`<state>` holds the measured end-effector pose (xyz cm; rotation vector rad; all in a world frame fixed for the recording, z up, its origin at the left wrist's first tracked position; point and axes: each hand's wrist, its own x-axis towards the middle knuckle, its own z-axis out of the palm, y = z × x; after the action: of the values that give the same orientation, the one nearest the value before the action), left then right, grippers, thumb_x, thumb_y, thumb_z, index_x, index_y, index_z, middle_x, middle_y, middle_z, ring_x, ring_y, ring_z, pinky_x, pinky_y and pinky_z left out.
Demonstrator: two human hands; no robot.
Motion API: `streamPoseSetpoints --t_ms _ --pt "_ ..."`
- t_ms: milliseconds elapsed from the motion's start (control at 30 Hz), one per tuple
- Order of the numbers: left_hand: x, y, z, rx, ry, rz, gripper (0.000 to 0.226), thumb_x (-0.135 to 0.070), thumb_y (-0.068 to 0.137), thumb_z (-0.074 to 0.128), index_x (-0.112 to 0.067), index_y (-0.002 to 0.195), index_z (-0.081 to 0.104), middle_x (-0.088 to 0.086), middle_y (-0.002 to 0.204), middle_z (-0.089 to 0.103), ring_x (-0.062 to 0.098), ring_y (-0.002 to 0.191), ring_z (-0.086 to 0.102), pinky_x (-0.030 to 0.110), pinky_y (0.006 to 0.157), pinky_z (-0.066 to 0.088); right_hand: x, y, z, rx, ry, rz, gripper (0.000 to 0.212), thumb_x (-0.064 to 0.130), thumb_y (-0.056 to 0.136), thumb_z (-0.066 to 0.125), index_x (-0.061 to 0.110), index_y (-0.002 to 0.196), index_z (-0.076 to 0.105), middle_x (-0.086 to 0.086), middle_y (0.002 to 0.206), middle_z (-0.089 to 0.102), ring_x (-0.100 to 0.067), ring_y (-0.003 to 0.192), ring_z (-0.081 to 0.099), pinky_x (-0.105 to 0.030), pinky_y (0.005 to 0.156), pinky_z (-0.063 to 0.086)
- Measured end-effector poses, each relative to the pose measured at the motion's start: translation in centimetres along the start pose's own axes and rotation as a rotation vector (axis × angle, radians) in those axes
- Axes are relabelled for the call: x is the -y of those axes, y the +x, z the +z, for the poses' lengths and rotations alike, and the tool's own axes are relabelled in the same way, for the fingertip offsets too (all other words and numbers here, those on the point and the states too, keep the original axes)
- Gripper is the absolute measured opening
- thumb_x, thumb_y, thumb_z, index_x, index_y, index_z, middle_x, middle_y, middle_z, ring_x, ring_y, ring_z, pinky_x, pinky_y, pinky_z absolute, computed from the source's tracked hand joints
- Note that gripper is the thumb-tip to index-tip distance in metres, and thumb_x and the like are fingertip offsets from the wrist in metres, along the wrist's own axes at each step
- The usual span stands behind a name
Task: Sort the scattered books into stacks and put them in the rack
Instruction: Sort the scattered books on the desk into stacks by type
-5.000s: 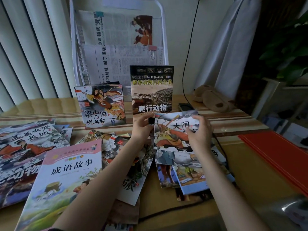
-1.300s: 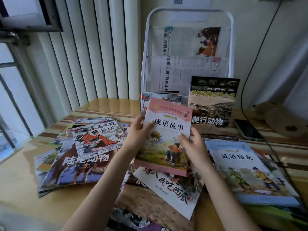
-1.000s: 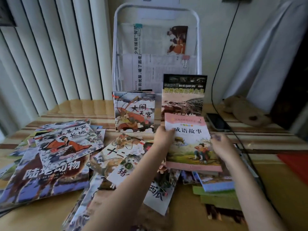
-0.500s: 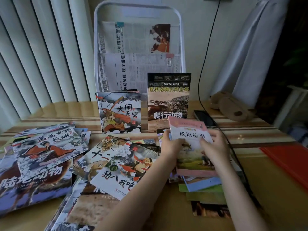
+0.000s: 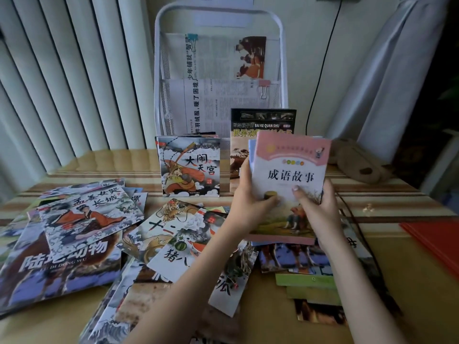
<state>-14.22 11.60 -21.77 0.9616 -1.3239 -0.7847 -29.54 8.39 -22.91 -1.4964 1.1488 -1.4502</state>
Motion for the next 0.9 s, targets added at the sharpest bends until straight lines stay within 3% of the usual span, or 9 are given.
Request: streamPoseSetpoints --t_ms 133,233,333,433,500,567,667,800,900 --pt "1.5 -0.5 -0.5 -0.070 0.038 -0.020 0.080 -0.001 0.071 0.076 -0.028 0.128 0.027 -0.002 0.122 0.047 0.012 0.113 0.055 0.036 0.085 0.056 -0.1 0.2 0.4 0.048 -0.096 -0.025 0.056 0.036 0.086 0.065 0.026 0.135 0.042 0.013 0.125 0.054 -0.006 0.112 0.050 -0.027 0.088 0.042" --pt "1.1 -0.3 -1.1 -0.034 0.090 -0.124 0.076 -0.021 0.071 0.079 -0.029 0.128 0.029 0.002 0.128 0.049 0.017 0.112 0.058 0.040 0.083 0.057 0.3 1.0 0.2 0.086 -0.082 -0.026 0.042 0.028 0.088 0.065 0.025 0.126 0.049 0.016 0.114 0.059 0.005 0.102 0.054 -0.016 0.075 0.044" --pt "-0.2 -0.1 -3.8 0.082 0.510 -0.200 0.056 -0.051 0.090 0.051 -0.016 0.133 0.045 0.007 0.130 0.056 0.023 0.113 0.057 0.045 0.093 0.051 0.2 2.4 -0.9 0.105 -0.082 0.073 0.030 0.024 0.087 0.066 0.024 0.116 0.058 0.010 0.106 0.065 -0.005 0.096 0.061 -0.020 0.068 0.044" --pt "0.1 -0.7 -7.8 0.081 1.121 -0.491 0.085 -0.072 0.083 0.040 -0.017 0.147 0.027 0.016 0.150 0.031 0.036 0.138 0.027 0.055 0.112 0.022 -1.6 3.0 -1.5 0.031 -0.146 0.179 0.023 0.026 0.085 0.067 0.020 0.107 0.063 0.004 0.103 0.069 -0.016 0.095 0.063 -0.029 0.072 0.047" --pt "0.6 -1.6 -9.9 0.112 1.216 -0.702 0.111 -0.078 0.071 0.051 -0.018 0.152 0.004 0.021 0.157 0.007 0.043 0.143 0.005 0.063 0.113 0.007 -2.8 2.8 -1.3 -0.035 -0.195 0.229 0.018 0.030 0.083 0.068 0.022 0.099 0.065 0.005 0.099 0.069 -0.019 0.094 0.063 -0.036 0.080 0.050" --pt "1.3 -2.6 -11.4 0.098 1.180 -0.797 0.128 -0.082 0.062 0.056 -0.017 0.151 -0.007 0.025 0.156 -0.003 0.045 0.143 -0.003 0.064 0.112 0.007 -3.1 2.6 -0.8 -0.038 -0.230 0.248 0.014 0.035 0.082 0.068 0.028 0.092 0.063 0.010 0.094 0.068 -0.018 0.092 0.062 -0.040 0.085 0.050" --pt "1.7 -3.3 -13.1 -0.007 1.168 -0.830 0.136 -0.085 0.053 0.058 -0.013 0.151 -0.003 0.025 0.155 0.010 0.045 0.142 0.008 0.061 0.112 0.016 -2.3 2.4 0.1 0.037 -0.215 0.243 0.011 0.032 0.083 0.068 0.029 0.092 0.064 0.012 0.091 0.068 -0.014 0.087 0.063 -0.033 0.077 0.050" --pt "1.8 -2.9 -14.9 -0.124 1.288 -0.689 0.113 -0.078 0.052 0.068 -0.004 0.133 0.038 0.022 0.137 0.042 0.040 0.131 0.033 0.051 0.109 0.029 -1.8 2.0 1.7 0.105 -0.229 0.209 0.017 0.033 0.082 0.068 0.028 0.097 0.065 0.009 0.090 0.071 -0.015 0.084 0.067 -0.037 0.076 0.055" --pt "1.0 -2.7 -16.3 -0.181 1.197 -0.574 0.079 -0.066 0.054 0.076 -0.006 0.101 0.057 0.008 0.100 0.063 0.024 0.093 0.060 0.037 0.081 0.053 -2.4 2.2 2.4 0.098 -0.392 0.208 0.017 0.047 0.076 0.064 0.034 0.087 0.063 0.013 0.085 0.070 -0.017 0.081 0.067 -0.045 0.077 0.056"
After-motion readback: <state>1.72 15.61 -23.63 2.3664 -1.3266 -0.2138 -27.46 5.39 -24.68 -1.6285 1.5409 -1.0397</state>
